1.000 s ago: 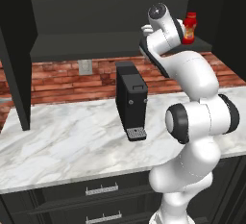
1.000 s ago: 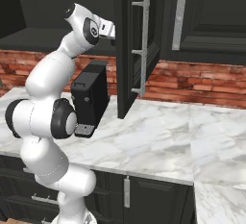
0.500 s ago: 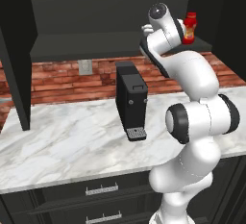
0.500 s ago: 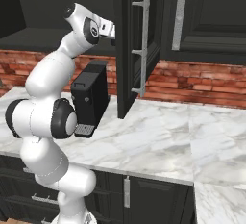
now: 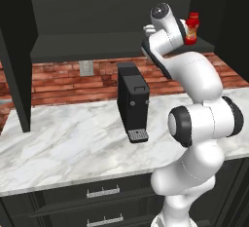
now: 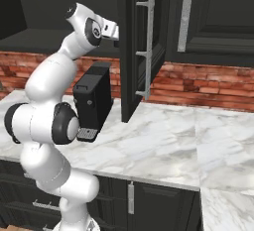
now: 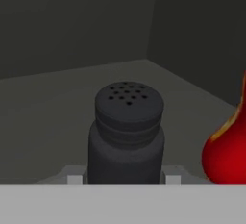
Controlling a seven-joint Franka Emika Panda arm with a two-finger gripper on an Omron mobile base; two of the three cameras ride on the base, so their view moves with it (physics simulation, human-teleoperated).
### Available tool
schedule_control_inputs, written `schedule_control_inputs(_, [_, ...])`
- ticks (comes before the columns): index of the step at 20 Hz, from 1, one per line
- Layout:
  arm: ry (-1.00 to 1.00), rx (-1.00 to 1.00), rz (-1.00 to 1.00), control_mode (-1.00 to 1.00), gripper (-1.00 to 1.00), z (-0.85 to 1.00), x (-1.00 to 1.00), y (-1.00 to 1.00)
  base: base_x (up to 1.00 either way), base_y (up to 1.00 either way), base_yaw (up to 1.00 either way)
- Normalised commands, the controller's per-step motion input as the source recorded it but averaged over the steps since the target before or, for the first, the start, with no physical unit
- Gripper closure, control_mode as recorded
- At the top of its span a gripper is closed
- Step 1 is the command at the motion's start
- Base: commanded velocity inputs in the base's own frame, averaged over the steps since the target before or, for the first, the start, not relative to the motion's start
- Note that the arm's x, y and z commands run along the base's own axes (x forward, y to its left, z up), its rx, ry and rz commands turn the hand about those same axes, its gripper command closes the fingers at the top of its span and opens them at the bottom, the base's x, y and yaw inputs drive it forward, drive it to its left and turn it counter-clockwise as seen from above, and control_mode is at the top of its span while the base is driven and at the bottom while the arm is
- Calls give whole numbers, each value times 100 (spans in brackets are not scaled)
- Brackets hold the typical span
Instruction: Take 2 condiments from the cabinet and move them on the counter near the stove.Make sure the condiments are lined up with each other, next to each other.
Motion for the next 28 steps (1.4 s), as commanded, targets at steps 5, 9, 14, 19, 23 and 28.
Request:
schedule_control_inputs(5, [-1,0,8,-100,100,0,-58,0,0,0,0])
schedule_control_inputs(9, [-6,0,15,-100,100,2,-87,0,0,0,0])
schedule_control_inputs(14, [-7,-1,19,-100,100,13,-96,0,0,0,0])
schedule_control_inputs(19, [0,-3,15,-100,100,33,-99,6,0,0,0])
schedule_control_inputs(23, [0,0,18,-100,100,40,-94,13,0,0,0])
schedule_control_inputs(28, [0,0,19,-100,100,30,-97,22,0,0,0])
